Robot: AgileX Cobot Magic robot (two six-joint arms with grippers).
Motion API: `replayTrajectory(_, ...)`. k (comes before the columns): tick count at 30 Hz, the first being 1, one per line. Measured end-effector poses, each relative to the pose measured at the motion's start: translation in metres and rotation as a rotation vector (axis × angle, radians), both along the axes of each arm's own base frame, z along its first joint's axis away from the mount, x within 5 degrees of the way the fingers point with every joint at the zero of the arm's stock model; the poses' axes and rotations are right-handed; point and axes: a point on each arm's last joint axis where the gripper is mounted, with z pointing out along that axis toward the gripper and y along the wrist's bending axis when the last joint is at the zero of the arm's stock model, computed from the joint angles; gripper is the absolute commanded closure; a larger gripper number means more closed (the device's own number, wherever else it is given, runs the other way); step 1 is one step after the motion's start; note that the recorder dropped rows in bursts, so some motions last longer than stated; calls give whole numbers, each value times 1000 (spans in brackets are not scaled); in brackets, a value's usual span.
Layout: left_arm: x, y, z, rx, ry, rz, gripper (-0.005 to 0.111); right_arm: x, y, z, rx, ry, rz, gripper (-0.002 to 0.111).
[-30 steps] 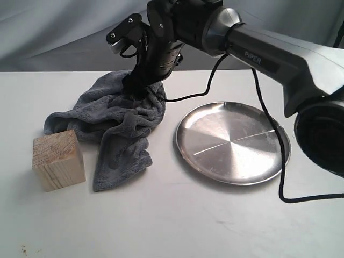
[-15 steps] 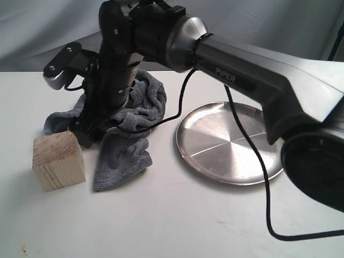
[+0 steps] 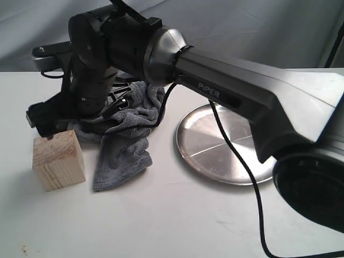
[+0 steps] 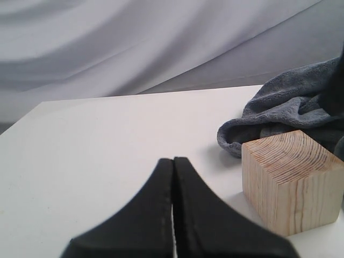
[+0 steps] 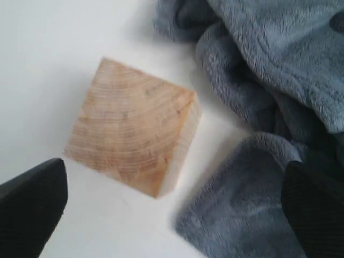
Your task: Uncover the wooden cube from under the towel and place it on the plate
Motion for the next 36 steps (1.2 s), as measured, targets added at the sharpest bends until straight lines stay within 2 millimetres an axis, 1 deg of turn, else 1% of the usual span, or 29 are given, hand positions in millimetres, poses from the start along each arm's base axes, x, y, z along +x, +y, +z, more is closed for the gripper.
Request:
replayTrajectory(3, 0, 0, 0, 0, 0, 0, 107, 4, 10, 8, 156, -25, -45, 3)
replayTrajectory(4, 0, 0, 0, 0, 0, 0, 107, 6, 18, 15, 286, -29, -71, 3)
replayTrajectory(9, 0, 0, 0, 0, 0, 0, 107, 7, 31, 30, 527, -1, -135, 3)
replayTrajectory(11, 0, 0, 0, 0, 0, 0, 107, 6, 32, 29, 516, -16, -125, 3)
replayTrajectory(15, 0, 0, 0, 0, 0, 0, 107, -2, 33, 18, 347, -101, -115, 3)
replayTrajectory(17, 0, 0, 0, 0, 0, 0, 107, -9, 39, 12, 292, -152, -104, 3)
replayTrajectory(19, 0, 0, 0, 0, 0, 0, 107, -22, 50, 1, 232, -210, -69, 3)
replayTrajectory(21, 0, 0, 0, 0, 0, 0, 107, -29, 57, -7, 194, -246, -61, 3)
replayTrajectory(24, 0, 0, 0, 0, 0, 0, 107, -33, 63, -24, 126, -300, -99, 3)
replayTrajectory(26, 0, 0, 0, 0, 0, 0, 107, -31, 62, -32, 125, -282, -166, 3)
replayTrajectory(31, 0, 0, 0, 0, 0, 0, 107, -30, 61, -32, 148, -258, -231, 3)
replayTrajectory(36, 0, 0, 0, 0, 0, 0, 107, -32, 62, -33, 167, -214, -259, 3)
